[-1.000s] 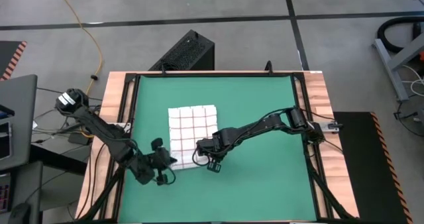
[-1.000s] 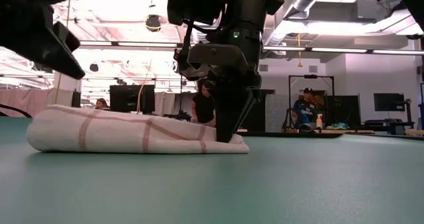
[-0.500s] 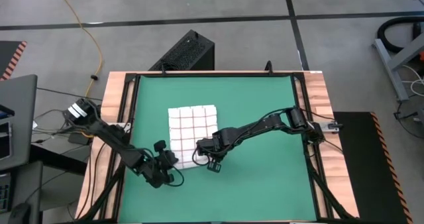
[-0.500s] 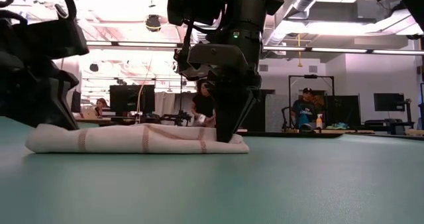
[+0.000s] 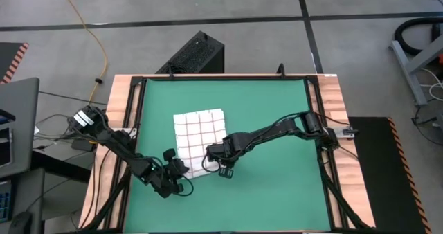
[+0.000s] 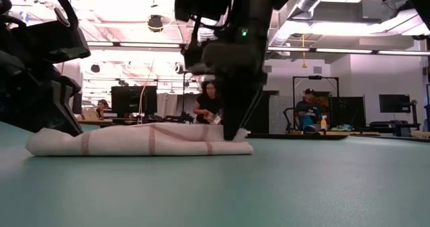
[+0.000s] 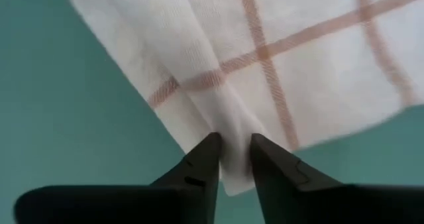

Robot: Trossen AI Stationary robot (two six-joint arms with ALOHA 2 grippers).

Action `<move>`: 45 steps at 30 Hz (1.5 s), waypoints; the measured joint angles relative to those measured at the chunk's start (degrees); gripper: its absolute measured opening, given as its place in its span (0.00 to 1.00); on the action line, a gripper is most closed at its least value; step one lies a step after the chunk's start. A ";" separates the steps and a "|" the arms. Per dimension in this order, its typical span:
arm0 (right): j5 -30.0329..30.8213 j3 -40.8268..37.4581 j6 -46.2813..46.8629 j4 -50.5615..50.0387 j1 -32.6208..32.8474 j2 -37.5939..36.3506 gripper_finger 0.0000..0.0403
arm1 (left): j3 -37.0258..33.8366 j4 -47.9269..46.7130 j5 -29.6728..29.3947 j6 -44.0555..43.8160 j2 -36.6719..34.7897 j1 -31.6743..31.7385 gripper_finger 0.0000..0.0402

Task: Roll towel into tight, uniform cylinder
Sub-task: Roll the white patterned towel

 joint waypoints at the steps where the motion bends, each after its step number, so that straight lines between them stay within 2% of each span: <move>1: 0.05 -0.01 -0.85 -0.50 -0.01 -0.66 0.27 | 0.00 -0.08 0.00 -0.36 0.00 0.02 0.00; 6: 0.60 -0.01 -6.74 -2.21 -0.09 -4.94 0.37 | 0.00 -0.62 0.09 -1.39 0.00 0.02 0.00; 12: 1.07 0.03 -21.07 -3.05 1.71 -11.23 0.45 | -0.02 -0.65 0.15 -2.36 0.02 0.02 0.00; 15: 0.36 -1.12 -33.33 1.88 4.33 -12.64 0.47 | -0.02 -0.65 0.15 -2.93 0.02 0.02 0.00; 18: 0.40 -3.52 -40.26 8.11 6.49 -11.75 0.48 | -0.04 -0.65 0.26 -2.94 0.04 0.02 0.00; 22: 0.97 -7.88 -39.79 18.09 6.08 -10.79 0.45 | -0.05 -0.72 0.29 -3.44 0.05 0.02 0.00; 25: 1.99 -10.64 -38.85 18.45 4.72 -10.75 0.44 | -0.07 -0.70 0.34 -3.48 0.06 0.02 0.00; 34: -0.48 -16.61 -34.96 22.17 3.26 -10.34 0.48 | -0.07 -0.76 0.61 -3.20 0.04 0.71 0.00; 39: 0.34 -21.79 -32.67 26.43 2.80 -9.81 0.48 | -0.07 -0.65 0.79 -3.28 0.04 1.20 0.00; 45: 2.52 -24.44 -31.22 28.25 2.51 -9.93 0.48 | -0.04 -0.73 1.01 -2.71 0.04 1.22 0.00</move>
